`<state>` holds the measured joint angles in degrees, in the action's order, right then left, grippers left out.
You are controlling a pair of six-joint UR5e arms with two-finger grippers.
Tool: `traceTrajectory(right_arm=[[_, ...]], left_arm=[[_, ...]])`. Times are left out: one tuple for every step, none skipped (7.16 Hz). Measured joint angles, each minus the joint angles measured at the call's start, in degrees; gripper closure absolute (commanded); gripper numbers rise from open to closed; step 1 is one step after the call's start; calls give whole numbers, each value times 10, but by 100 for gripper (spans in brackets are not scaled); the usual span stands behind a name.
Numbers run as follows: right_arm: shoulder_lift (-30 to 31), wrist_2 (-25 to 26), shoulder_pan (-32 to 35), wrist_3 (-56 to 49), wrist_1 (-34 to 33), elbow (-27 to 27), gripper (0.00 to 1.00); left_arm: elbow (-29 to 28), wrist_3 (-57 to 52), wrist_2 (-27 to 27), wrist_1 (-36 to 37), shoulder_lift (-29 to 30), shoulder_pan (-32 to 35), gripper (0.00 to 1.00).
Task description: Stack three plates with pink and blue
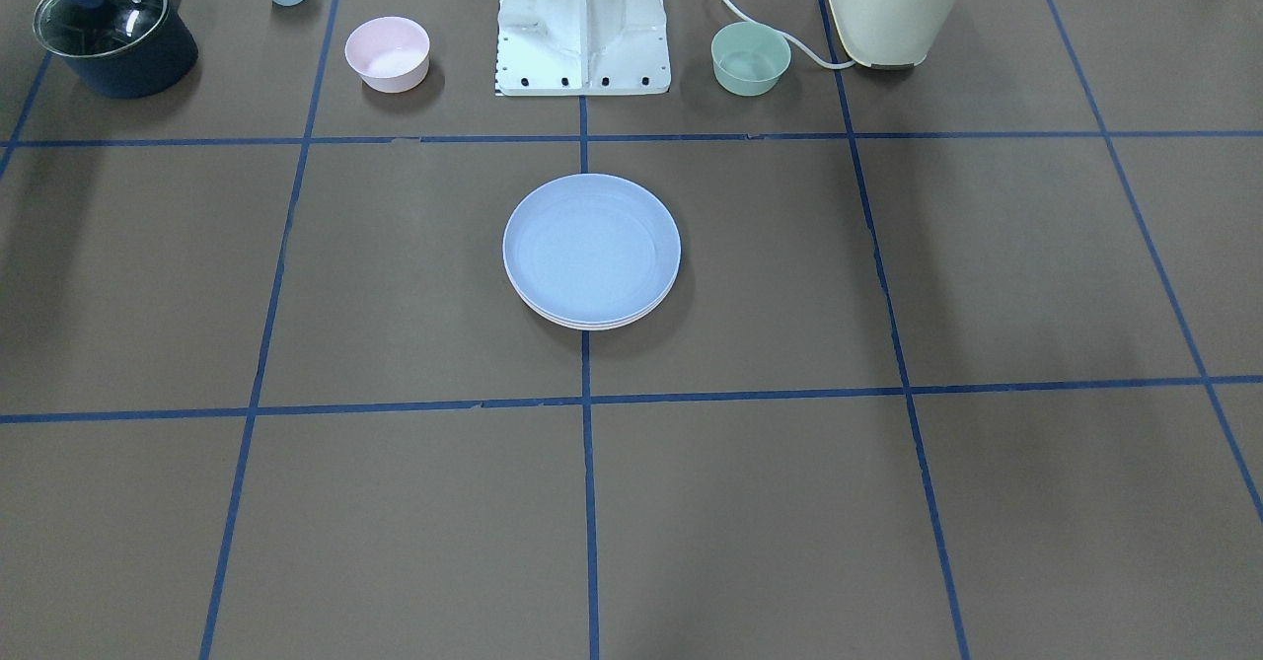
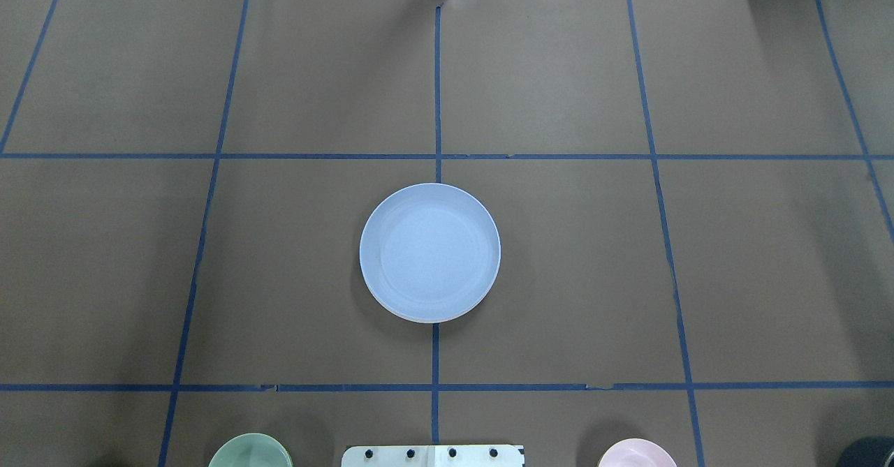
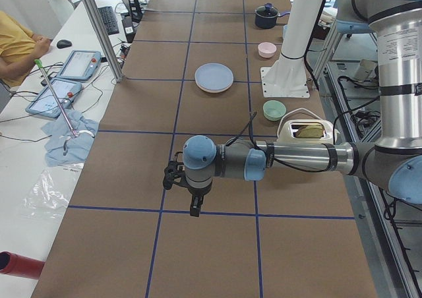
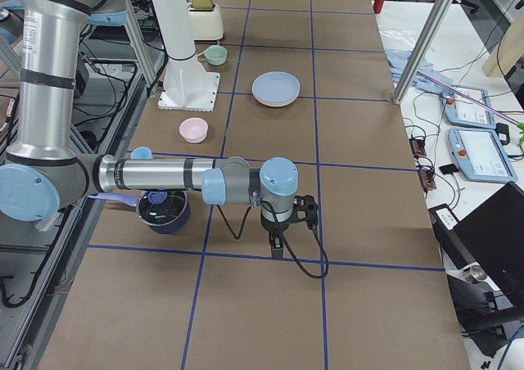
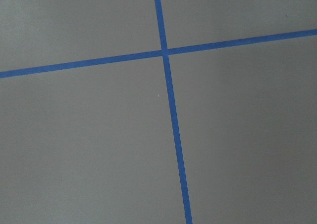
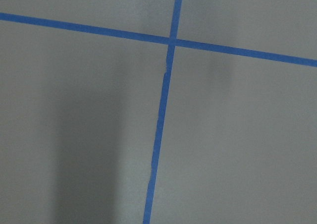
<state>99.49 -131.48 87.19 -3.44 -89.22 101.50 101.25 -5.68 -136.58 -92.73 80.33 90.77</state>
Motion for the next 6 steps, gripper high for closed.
traceTrajectory(right_arm=[[0,-1,0,0,0,0,0],[0,-1,0,0,0,-1,0],[-1,-1,0,1,0,-1,0],[-1,-1,0,1,0,-1,0],[0,-2,0,2,0,-2,0],[0,-2,0,2,0,-3,0]], left_arm=[[0,0,0,0,0,0,0],[0,0,-1,0,0,0,0],[0,0,-1,-1,0,0,0],[0,0,0,-2,0,0,0],[0,0,0,-5,0,0,0],[0,0,-1,-7,0,0,0]])
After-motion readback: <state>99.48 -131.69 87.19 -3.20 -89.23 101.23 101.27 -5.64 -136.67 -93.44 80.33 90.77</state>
